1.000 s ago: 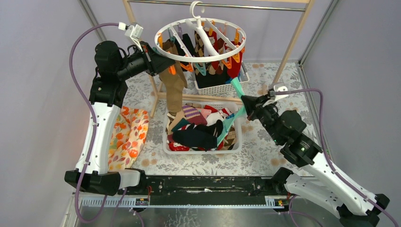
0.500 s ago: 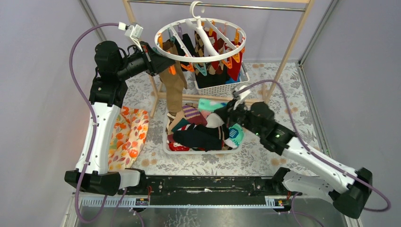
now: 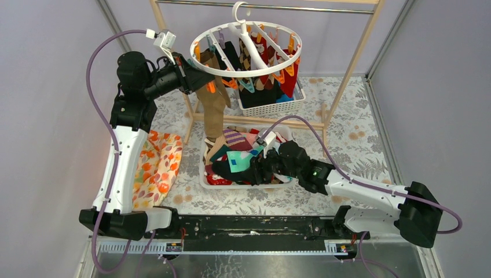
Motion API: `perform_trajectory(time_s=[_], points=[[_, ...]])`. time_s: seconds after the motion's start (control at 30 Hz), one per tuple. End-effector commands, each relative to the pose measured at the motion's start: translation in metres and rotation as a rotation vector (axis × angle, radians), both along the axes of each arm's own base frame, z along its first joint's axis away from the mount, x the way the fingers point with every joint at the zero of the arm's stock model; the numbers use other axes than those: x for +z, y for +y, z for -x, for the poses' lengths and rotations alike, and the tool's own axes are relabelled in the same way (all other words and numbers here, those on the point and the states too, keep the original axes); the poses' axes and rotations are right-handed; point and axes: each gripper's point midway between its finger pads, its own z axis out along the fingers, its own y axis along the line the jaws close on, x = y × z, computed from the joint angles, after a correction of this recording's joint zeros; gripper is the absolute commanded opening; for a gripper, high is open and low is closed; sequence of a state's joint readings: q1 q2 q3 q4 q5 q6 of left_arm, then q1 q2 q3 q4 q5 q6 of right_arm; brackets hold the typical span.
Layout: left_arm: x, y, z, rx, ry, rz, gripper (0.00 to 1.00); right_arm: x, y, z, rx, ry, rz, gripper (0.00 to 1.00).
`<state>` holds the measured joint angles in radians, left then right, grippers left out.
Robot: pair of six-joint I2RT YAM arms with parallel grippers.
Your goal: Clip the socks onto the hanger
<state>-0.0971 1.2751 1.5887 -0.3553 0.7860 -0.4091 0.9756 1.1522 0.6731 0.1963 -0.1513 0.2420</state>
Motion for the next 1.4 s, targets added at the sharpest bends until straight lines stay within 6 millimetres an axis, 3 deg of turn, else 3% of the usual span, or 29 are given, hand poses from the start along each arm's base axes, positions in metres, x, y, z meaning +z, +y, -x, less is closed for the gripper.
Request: perform_trajectory(time_s=[0.0,0.13,0.33,0.57,0.7,1.0,1.2,1.37], points=[[0.007,0.002,0.005,-0.001,-0.037,0.002,0.0,0.053,0.012,-0.007,0.028,-0.211,-0.026,0.9],[0.008,0.002,0.005,0.0,-0.039,0.003,0.0,0.055,0.02,-0.004,0.086,-0.344,0.085,0.96],[0.008,0.004,0.006,0.001,-0.039,0.002,0.0,0.037,0.024,0.008,0.185,-0.641,0.299,0.91],[0.008,0.004,0.005,0.003,-0.031,0.008,0.0,0.026,0.027,-0.004,0.205,-0.871,0.457,0.83],[0.009,0.005,0.005,0.005,-0.034,0.007,0.0,0.023,0.032,-0.019,0.171,-0.921,0.524,0.73],[0.01,0.004,0.004,0.001,-0.03,0.009,0.0,0.025,0.047,-0.027,0.161,-0.975,0.532,0.5],[0.013,0.005,0.007,0.0,-0.038,0.007,0.0,0.041,0.051,-0.03,0.124,-0.982,0.499,0.02],[0.01,0.004,0.007,-0.006,-0.027,0.013,0.0,0.075,0.039,-0.035,0.021,-0.967,0.415,0.0]])
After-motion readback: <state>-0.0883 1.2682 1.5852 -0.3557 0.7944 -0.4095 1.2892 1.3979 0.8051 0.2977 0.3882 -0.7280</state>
